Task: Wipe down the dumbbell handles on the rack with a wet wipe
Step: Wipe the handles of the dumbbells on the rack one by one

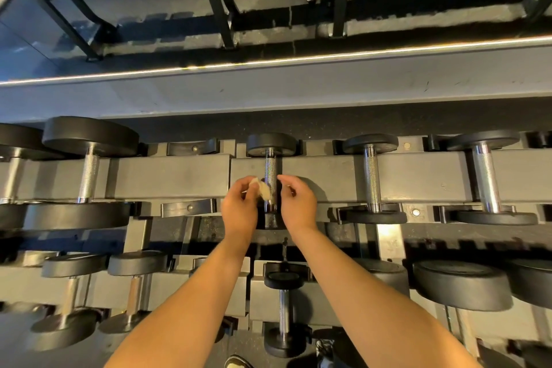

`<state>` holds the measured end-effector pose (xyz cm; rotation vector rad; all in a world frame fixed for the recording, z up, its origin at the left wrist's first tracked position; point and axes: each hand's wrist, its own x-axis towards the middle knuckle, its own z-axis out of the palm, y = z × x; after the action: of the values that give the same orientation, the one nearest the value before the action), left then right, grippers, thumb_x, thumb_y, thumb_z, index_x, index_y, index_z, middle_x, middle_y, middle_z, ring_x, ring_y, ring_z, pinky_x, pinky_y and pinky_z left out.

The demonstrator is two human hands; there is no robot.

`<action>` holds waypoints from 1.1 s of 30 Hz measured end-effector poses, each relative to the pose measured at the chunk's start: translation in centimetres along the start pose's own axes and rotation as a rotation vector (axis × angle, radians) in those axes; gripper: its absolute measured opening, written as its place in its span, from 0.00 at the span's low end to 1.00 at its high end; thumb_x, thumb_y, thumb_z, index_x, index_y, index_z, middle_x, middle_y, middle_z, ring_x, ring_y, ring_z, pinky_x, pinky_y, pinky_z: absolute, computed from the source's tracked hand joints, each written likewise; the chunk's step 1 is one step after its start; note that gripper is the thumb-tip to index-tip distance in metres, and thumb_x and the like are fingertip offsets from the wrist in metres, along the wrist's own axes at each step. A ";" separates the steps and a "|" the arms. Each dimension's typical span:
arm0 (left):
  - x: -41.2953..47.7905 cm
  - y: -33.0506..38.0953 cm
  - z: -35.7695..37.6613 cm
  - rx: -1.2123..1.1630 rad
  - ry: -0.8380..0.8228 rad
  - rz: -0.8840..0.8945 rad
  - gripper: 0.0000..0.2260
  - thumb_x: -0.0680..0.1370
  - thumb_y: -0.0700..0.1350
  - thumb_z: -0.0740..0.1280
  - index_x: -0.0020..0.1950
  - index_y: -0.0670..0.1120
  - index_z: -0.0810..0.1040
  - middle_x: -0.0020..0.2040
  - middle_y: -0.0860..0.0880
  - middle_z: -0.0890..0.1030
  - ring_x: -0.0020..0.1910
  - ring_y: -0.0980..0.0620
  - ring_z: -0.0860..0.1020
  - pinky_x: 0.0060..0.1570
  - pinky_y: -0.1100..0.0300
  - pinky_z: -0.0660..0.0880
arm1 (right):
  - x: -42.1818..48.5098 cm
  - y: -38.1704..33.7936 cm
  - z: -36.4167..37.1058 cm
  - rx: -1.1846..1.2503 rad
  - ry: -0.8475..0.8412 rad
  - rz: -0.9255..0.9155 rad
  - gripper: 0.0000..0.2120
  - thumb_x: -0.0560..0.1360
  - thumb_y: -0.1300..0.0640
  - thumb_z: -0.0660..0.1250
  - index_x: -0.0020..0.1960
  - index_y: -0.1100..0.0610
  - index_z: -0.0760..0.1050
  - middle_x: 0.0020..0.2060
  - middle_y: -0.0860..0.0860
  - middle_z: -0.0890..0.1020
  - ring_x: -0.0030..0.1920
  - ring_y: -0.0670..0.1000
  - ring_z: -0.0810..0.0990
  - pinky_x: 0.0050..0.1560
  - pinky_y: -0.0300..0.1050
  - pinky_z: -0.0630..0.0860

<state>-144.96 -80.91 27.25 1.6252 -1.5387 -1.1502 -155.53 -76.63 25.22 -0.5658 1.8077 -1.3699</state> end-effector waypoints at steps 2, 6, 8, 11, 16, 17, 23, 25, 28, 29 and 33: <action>1.0 0.1 0.0 -0.015 0.059 -0.072 0.06 0.82 0.45 0.67 0.58 0.50 0.82 0.50 0.55 0.83 0.50 0.58 0.81 0.51 0.61 0.78 | 1.1 0.6 0.4 0.015 0.063 0.066 0.12 0.80 0.60 0.65 0.62 0.52 0.81 0.57 0.47 0.82 0.57 0.45 0.79 0.57 0.37 0.76; 3.1 0.4 1.3 -0.058 0.015 -0.085 0.08 0.81 0.46 0.68 0.60 0.51 0.82 0.52 0.55 0.84 0.52 0.58 0.81 0.55 0.58 0.79 | 1.5 1.1 2.3 0.050 0.094 0.068 0.08 0.77 0.61 0.70 0.56 0.55 0.82 0.48 0.46 0.83 0.50 0.45 0.81 0.49 0.30 0.74; 4.0 0.9 2.2 -0.063 -0.062 -0.060 0.10 0.82 0.49 0.66 0.62 0.52 0.81 0.53 0.54 0.84 0.52 0.57 0.82 0.55 0.57 0.80 | 1.5 1.3 2.9 0.075 0.154 0.042 0.06 0.77 0.64 0.70 0.49 0.53 0.82 0.44 0.46 0.83 0.47 0.46 0.82 0.48 0.36 0.78; 4.4 1.4 2.5 -0.041 -0.141 -0.049 0.11 0.83 0.51 0.65 0.63 0.53 0.81 0.54 0.54 0.84 0.54 0.56 0.82 0.56 0.57 0.79 | 1.9 1.7 2.9 0.032 0.182 0.047 0.12 0.77 0.65 0.68 0.41 0.50 0.79 0.41 0.47 0.83 0.45 0.48 0.82 0.48 0.41 0.79; 2.8 0.2 1.4 0.007 -0.133 -0.095 0.06 0.81 0.43 0.68 0.56 0.49 0.83 0.48 0.53 0.85 0.49 0.53 0.84 0.55 0.53 0.81 | 1.9 1.7 2.7 -0.031 0.309 0.042 0.12 0.76 0.69 0.61 0.41 0.53 0.74 0.39 0.49 0.79 0.42 0.50 0.77 0.45 0.43 0.74; 2.5 -0.2 1.2 0.005 -0.135 -0.114 0.06 0.81 0.43 0.69 0.56 0.48 0.83 0.48 0.53 0.86 0.50 0.53 0.84 0.56 0.51 0.81 | 1.7 1.6 2.6 -0.046 0.329 0.034 0.12 0.76 0.69 0.60 0.42 0.54 0.73 0.39 0.51 0.78 0.41 0.49 0.75 0.44 0.42 0.72; 2.2 0.4 1.1 -0.022 -0.074 -0.084 0.05 0.81 0.42 0.69 0.55 0.49 0.83 0.48 0.54 0.85 0.48 0.58 0.83 0.52 0.62 0.80 | 1.5 1.1 2.6 -0.050 0.157 0.076 0.07 0.81 0.58 0.65 0.59 0.53 0.76 0.51 0.48 0.79 0.50 0.47 0.79 0.47 0.37 0.73; 3.5 1.6 2.2 -0.028 -0.054 -0.044 0.06 0.82 0.44 0.68 0.57 0.49 0.82 0.49 0.54 0.84 0.49 0.59 0.82 0.48 0.69 0.78 | 1.8 1.4 3.0 -0.039 0.160 0.085 0.09 0.79 0.58 0.69 0.58 0.53 0.79 0.51 0.47 0.81 0.52 0.47 0.80 0.50 0.39 0.77; 5.0 2.3 3.4 0.009 -0.073 -0.012 0.07 0.82 0.44 0.67 0.58 0.50 0.82 0.51 0.55 0.84 0.50 0.60 0.81 0.50 0.69 0.75 | 1.9 1.8 3.3 -0.047 0.192 0.040 0.05 0.78 0.61 0.68 0.48 0.52 0.81 0.44 0.47 0.83 0.47 0.46 0.81 0.50 0.44 0.81; 5.0 2.2 3.3 0.025 -0.084 -0.001 0.07 0.82 0.44 0.67 0.57 0.51 0.82 0.50 0.57 0.83 0.50 0.62 0.81 0.50 0.70 0.74 | 1.9 1.8 3.2 -0.039 0.196 0.040 0.07 0.78 0.62 0.67 0.46 0.53 0.81 0.43 0.47 0.82 0.45 0.46 0.81 0.48 0.44 0.80; 3.2 0.5 1.8 0.107 -0.150 0.030 0.07 0.82 0.42 0.68 0.56 0.52 0.83 0.49 0.58 0.84 0.49 0.64 0.81 0.50 0.71 0.75 | 2.0 1.9 3.1 -0.084 0.228 0.049 0.10 0.78 0.63 0.64 0.42 0.52 0.77 0.42 0.49 0.81 0.44 0.49 0.80 0.46 0.45 0.79</action>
<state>-146.95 -83.88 26.39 1.6097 -1.7412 -1.2160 -154.05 -79.39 22.39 -0.4188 2.0562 -1.3758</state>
